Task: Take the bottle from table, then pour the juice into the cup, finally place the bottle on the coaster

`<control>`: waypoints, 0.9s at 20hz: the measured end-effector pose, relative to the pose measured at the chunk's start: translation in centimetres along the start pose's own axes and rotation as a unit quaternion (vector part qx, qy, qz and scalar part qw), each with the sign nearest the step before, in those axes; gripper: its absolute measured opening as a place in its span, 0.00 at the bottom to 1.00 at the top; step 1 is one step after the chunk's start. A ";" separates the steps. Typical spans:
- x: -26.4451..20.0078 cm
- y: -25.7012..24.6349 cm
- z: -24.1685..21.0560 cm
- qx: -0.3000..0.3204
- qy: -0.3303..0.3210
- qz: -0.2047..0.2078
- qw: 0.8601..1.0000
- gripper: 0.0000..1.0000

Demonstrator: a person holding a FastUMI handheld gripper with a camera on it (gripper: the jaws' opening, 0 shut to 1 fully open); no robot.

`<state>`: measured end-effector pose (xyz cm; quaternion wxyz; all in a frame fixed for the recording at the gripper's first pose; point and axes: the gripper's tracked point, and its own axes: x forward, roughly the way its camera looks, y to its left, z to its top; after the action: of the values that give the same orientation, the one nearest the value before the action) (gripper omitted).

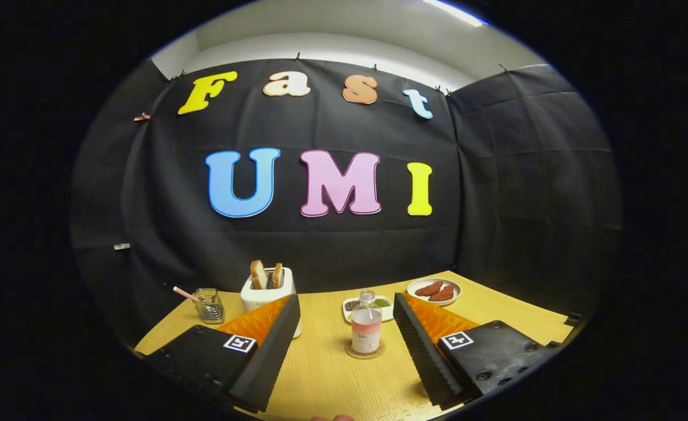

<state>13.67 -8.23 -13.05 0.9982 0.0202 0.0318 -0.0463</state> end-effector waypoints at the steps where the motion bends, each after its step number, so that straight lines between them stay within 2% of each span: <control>1: -0.4 0.2 1.0 0.002 -0.003 0.010 1.000 0.98; 4: -1.3 0.8 2.9 0.015 0.002 0.034 0.999 0.98; 10: -2.5 0.8 7.5 0.015 -0.016 0.051 0.998 0.99; 14: -2.7 0.9 8.8 0.032 -0.017 0.054 0.998 0.99; 18: -3.5 1.5 9.8 0.032 -0.022 0.076 0.996 0.98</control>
<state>10.98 -6.80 -2.96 0.9981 0.0540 0.0068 0.0283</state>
